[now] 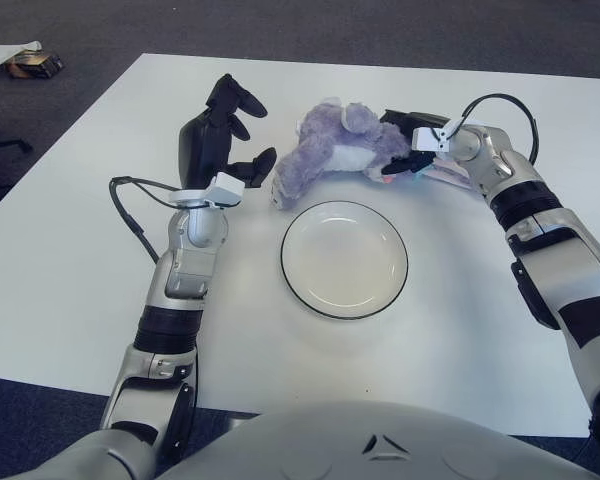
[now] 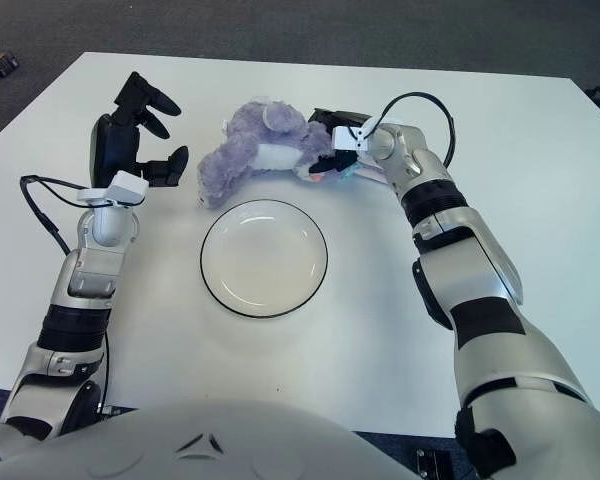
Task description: Put the doll into the plate.
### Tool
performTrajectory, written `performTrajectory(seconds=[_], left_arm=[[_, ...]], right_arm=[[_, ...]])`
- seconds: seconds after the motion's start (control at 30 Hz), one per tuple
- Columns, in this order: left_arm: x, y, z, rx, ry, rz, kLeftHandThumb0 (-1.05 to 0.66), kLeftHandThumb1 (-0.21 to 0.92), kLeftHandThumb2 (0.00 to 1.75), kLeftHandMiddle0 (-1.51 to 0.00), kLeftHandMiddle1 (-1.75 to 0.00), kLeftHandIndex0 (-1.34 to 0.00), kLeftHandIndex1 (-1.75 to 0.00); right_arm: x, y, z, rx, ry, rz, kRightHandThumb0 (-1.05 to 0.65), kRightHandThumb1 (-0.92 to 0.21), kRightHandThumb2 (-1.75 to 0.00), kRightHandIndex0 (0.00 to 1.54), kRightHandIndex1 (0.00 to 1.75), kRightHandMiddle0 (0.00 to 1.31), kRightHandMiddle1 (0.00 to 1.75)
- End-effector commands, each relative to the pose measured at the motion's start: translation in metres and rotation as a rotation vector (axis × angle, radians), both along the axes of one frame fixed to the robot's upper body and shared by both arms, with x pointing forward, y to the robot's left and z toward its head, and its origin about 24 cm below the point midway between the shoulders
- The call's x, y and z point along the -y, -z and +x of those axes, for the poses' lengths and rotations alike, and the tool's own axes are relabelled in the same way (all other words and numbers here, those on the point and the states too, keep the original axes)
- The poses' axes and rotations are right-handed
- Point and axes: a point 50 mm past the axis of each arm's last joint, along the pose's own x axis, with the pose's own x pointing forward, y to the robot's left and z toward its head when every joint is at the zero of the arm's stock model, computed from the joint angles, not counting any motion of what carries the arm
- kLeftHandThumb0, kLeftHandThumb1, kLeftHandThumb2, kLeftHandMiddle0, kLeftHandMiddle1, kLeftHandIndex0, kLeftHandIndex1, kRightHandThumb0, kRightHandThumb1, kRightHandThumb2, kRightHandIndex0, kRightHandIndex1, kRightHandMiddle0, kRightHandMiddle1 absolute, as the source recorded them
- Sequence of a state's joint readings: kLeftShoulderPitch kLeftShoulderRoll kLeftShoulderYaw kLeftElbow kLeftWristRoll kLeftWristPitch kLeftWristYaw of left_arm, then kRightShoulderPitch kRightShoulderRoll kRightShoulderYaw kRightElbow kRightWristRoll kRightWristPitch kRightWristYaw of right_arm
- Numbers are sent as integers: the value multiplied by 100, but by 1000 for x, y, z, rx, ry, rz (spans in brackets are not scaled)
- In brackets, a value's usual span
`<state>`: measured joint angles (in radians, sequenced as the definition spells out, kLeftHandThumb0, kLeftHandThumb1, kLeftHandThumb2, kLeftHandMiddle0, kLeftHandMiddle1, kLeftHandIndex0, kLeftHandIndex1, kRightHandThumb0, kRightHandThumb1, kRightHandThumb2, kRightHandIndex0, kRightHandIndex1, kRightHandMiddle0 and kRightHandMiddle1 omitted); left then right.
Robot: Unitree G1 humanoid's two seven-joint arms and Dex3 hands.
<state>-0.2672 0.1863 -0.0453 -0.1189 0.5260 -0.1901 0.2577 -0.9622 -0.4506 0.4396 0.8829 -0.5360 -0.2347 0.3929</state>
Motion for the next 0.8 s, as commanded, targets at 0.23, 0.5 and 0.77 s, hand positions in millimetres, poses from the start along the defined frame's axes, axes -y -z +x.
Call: performTrajectory(seconds=[0.23,0.5,0.77], left_arm=[[0,2,-1,-7,14,28,-1,23,143,-67,-173,-45,-175],[0,3,-1,-8,23,31,-1,23,142,-64,-174,-48,-175],[0,4,-1,-5,30,47,-1,22,143,-57,-175,-55,-175]], right_arm=[[2,15,-6,93,-17,-18,-105,-92,-32,0,1,0,44],[2,16,-9,155,-30,0,-105,-92,-32,0,0,0,28],[2,13,-8,200,-22,6,-105,-92,-32,0,0,0,23]])
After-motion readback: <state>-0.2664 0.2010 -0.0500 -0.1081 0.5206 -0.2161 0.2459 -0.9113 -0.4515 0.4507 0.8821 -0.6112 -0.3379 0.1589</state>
